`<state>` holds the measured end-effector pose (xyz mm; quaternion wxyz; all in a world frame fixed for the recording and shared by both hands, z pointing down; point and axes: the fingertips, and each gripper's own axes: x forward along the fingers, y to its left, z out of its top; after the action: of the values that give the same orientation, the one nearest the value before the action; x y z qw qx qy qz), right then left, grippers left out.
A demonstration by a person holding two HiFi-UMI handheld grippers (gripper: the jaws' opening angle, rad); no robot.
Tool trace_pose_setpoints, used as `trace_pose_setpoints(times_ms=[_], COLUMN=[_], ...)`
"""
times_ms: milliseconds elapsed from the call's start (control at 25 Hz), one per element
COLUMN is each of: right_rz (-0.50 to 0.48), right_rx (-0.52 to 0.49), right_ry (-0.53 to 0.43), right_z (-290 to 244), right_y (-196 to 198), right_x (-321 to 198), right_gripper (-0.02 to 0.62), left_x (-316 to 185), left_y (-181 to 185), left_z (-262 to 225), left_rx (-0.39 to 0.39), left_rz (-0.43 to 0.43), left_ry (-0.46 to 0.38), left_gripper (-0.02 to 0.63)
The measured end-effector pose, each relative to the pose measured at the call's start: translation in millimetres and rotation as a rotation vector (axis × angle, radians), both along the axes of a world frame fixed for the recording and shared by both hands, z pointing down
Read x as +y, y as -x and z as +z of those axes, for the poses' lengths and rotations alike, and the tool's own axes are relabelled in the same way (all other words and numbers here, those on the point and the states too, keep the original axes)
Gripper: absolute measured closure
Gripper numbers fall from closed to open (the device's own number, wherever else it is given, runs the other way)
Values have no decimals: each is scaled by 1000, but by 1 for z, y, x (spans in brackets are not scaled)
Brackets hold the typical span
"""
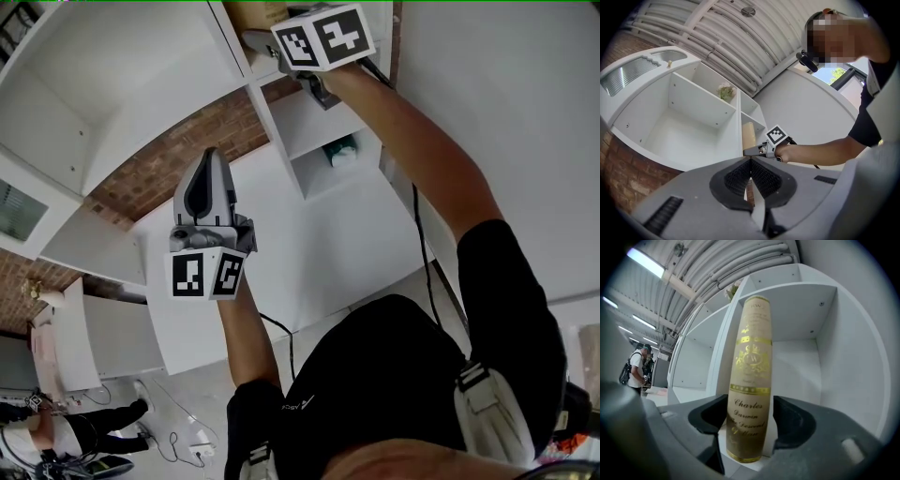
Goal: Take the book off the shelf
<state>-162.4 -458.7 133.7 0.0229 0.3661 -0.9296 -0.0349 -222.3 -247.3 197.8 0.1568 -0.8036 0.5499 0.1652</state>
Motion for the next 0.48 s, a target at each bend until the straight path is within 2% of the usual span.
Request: trace_pose_setpoints(times_ms=[80,160,480], right_rz=[18,27,22], right_rx=[20,26,-62], right_ry=[-1,-4,5], right_z=[2,3,1], right_y=[1,2,-6], right_x=[-4,-6,-5], right_gripper=[316,363,397], left_x=[0,1,8], left_y=[2,5,8], left_z=[2,4,5], left_rx=[6,10,2], left_rz=[-1,-6,-19], left_ry=[-1,-2,6], left_gripper=[607,607,607])
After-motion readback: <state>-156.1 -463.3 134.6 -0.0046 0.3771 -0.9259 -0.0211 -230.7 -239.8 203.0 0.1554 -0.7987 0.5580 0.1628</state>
